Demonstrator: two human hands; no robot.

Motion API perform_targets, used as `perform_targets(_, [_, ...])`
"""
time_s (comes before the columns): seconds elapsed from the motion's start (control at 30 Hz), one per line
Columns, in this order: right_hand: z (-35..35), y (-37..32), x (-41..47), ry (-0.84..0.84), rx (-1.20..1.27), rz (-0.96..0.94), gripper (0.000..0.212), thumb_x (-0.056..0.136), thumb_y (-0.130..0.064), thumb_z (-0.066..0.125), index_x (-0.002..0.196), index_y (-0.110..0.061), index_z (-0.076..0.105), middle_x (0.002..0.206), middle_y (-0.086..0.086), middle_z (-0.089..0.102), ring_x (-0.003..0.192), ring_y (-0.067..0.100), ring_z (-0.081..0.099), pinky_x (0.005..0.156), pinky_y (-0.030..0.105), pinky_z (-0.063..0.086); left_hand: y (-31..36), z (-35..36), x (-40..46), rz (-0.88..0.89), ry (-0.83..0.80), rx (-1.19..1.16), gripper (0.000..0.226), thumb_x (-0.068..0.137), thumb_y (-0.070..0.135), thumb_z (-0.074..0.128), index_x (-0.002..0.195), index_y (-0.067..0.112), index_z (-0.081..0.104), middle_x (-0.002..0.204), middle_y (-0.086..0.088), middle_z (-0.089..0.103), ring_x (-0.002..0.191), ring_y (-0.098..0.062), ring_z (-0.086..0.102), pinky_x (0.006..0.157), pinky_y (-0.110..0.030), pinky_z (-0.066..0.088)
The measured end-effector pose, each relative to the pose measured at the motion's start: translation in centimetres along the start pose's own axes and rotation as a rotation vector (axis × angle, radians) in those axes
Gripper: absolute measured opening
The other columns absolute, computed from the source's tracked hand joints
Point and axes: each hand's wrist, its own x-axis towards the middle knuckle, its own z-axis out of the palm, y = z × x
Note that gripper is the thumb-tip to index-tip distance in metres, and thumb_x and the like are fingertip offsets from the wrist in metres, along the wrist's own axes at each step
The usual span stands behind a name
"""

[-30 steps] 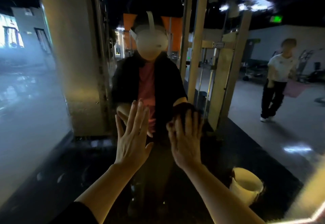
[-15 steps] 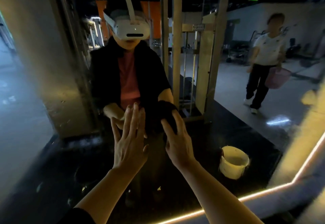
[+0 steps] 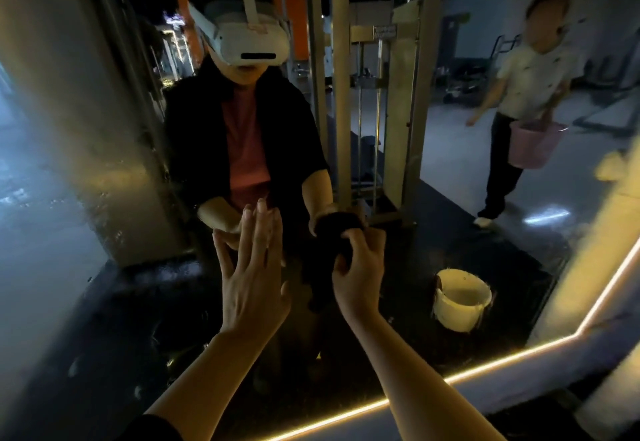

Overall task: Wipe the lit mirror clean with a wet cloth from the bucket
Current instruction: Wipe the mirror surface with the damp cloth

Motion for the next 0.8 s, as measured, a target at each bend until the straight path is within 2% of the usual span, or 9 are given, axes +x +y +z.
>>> perform_targets(0.07, [-1.4,0.9,1.9,0.172,0.062,0.205,0.018,0.086,-0.006,0.062,0.103,-0.013,0.060,0.126,0.005,0.047,0.113,0.008,0.048,0.101,0.017,0.044,0.1,0.2,-0.3,0.026,0.002,-0.005,0.117,0.068,0.027,0.084,0.156,0.008,0.010,0.164,-0.013,0.001,0.151,-0.031,0.002,0.114,-0.069,0.008])
perform_targets(0.17, [-3.1,1.4,4.7,0.366,0.100,0.469,0.022,0.090,-0.003,0.062,0.110,-0.010,0.058,0.126,0.009,0.046,0.109,0.011,0.049,0.100,0.027,0.049,0.6,0.8,-0.7,0.034,-0.023,0.000,0.128,0.063,0.027,0.087,0.157,0.011,0.001,0.165,-0.012,0.000,0.151,-0.030,0.002,0.114,-0.070,0.010])
perform_targets(0.23, [-2.6,0.4,4.2,0.295,0.153,0.432,0.040,0.085,-0.002,0.068,0.121,-0.011,0.054,0.134,0.005,0.040,0.113,0.007,0.046,0.091,0.005,0.043,1.0,1.2,-0.8,0.023,-0.037,-0.008,0.132,0.062,0.028,0.088,0.157,0.012,-0.003,0.164,-0.013,-0.001,0.151,-0.031,0.001,0.113,-0.070,0.010])
perform_targets(0.3, [-1.2,-0.4,1.7,0.129,0.171,0.299,0.058,0.078,0.001,0.074,0.128,-0.012,0.049,0.138,-0.001,0.034,0.119,0.002,0.039,0.084,-0.006,0.034,1.4,1.5,-0.7,0.015,-0.049,0.002,0.129,0.062,0.029,0.088,0.157,0.009,0.003,0.164,-0.016,0.000,0.151,-0.033,0.001,0.113,-0.071,0.009])
perform_targets(0.4, [-0.8,-0.1,-0.2,0.043,0.062,0.142,0.058,0.076,0.001,0.076,0.127,-0.010,0.051,0.139,0.003,0.036,0.127,0.008,0.040,0.093,-0.002,0.036,1.6,1.5,-0.7,0.019,-0.055,0.017,0.122,0.063,0.031,0.087,0.156,0.006,0.011,0.163,-0.017,0.000,0.151,-0.034,0.001,0.114,-0.069,0.006])
perform_targets(0.53, [-3.4,1.9,3.2,0.289,0.028,0.328,0.057,0.079,-0.005,0.075,0.130,-0.008,0.050,0.141,0.012,0.040,0.130,0.020,0.044,0.109,0.026,0.040,1.0,1.2,-1.1,0.022,-0.053,-0.020,0.127,0.061,0.027,0.089,0.157,0.010,0.008,0.164,-0.015,0.001,0.151,-0.032,0.001,0.116,-0.067,0.003])
perform_targets(0.6, [-3.9,2.0,3.6,0.324,0.051,0.413,0.058,0.080,-0.005,0.075,0.131,-0.008,0.048,0.142,0.012,0.040,0.131,0.023,0.045,0.107,0.021,0.037,1.1,1.4,-1.6,0.013,-0.069,-0.030,0.127,0.060,0.026,0.089,0.157,0.011,0.008,0.164,-0.015,0.001,0.151,-0.032,0.001,0.115,-0.068,0.004])
perform_targets(0.7, [-2.0,1.2,0.8,0.147,0.029,0.331,0.050,0.083,-0.006,0.073,0.128,-0.009,0.053,0.137,0.007,0.047,0.127,0.016,0.048,0.090,-0.006,0.030,1.5,1.9,-2.3,0.006,-0.093,-0.051,0.128,0.057,0.024,0.091,0.157,0.011,0.011,0.164,-0.013,0.001,0.151,-0.031,0.001,0.113,-0.071,0.009])
perform_targets(0.8, [-1.6,1.4,-0.9,0.038,0.031,0.298,0.042,0.084,-0.006,0.072,0.123,-0.011,0.056,0.131,0.004,0.051,0.120,0.013,0.053,0.082,0.000,0.039,1.5,1.8,-2.7,0.008,-0.126,-0.039,0.127,0.056,0.026,0.091,0.156,0.010,0.015,0.164,-0.014,0.002,0.151,-0.032,0.001,0.112,-0.072,0.012])
